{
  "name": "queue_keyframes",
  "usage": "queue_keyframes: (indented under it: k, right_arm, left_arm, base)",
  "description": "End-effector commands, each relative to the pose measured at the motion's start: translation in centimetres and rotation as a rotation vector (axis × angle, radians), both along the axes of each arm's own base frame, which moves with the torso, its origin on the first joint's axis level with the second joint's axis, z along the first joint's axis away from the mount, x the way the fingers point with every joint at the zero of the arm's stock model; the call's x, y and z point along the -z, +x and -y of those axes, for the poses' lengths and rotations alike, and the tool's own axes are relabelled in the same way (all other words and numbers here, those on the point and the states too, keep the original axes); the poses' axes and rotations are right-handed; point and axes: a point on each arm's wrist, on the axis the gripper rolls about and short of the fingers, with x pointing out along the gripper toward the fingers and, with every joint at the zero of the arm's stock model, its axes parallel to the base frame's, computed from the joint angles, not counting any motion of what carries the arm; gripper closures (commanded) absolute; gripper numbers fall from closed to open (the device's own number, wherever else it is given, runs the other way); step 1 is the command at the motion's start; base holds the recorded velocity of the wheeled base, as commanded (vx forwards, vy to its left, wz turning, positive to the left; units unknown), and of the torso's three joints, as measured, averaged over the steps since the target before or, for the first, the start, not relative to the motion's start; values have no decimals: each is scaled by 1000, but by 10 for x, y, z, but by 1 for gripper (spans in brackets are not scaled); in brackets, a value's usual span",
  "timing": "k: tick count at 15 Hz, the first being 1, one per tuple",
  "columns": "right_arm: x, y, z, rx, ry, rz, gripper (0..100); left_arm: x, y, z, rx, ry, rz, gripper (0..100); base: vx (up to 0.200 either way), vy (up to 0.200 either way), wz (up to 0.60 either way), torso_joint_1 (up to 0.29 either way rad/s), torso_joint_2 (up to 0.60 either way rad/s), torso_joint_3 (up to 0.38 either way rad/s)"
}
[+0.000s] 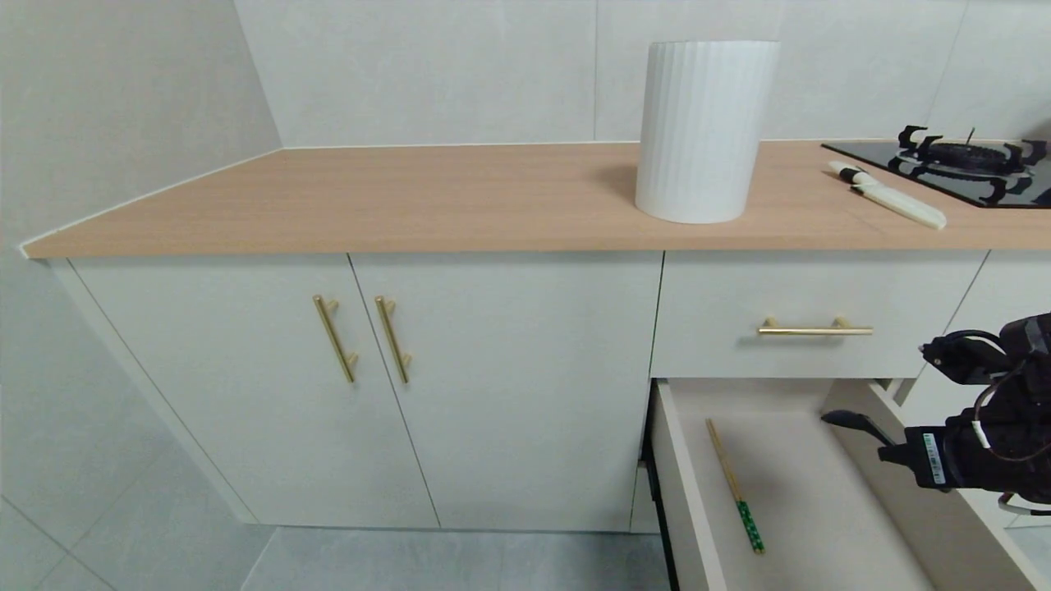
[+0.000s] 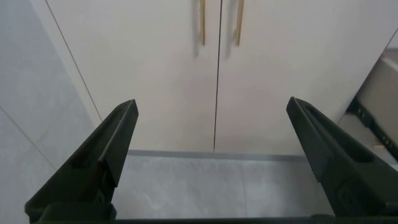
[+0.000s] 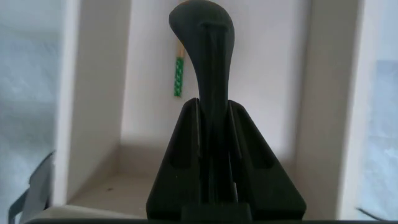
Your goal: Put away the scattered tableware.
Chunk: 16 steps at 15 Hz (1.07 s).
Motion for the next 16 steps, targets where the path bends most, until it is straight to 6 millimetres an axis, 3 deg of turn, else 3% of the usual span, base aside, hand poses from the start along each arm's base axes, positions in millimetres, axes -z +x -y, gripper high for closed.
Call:
queue_keyframes:
  k: [1,8,12,13,14,16]
  right_arm:
    - [11,6,-1,4,-15,-45,100]
    - [45,24,-10,-11,-48,-179,100]
    - [100,54,-11,20,-82,-230,100]
    - [122,58,-11,35,-104,-227,100]
    - [122,58,-11,35,-104,-227,100]
    - [168,75,-11,67,-142,-159,100]
  left_arm:
    - [0,0,0,0,-1,0,0]
    - [0,0,0,0,-1,0,0]
    - [0,0,0,0,-1,0,0]
    - [0,0,0,0,-1,0,0]
    - [0,0,0,0,-1,0,0]
    - [0,0,0,0,-1,0,0]
  base:
    - [0,0,0,-36,398,344]
    - [0,0,0,-3,69,59]
    - [0,0,0,0,0,0]
    - [0,0,0,0,0,0]
    - [0,0,0,0,0,0]
    - [0,0,0,0,0,0]
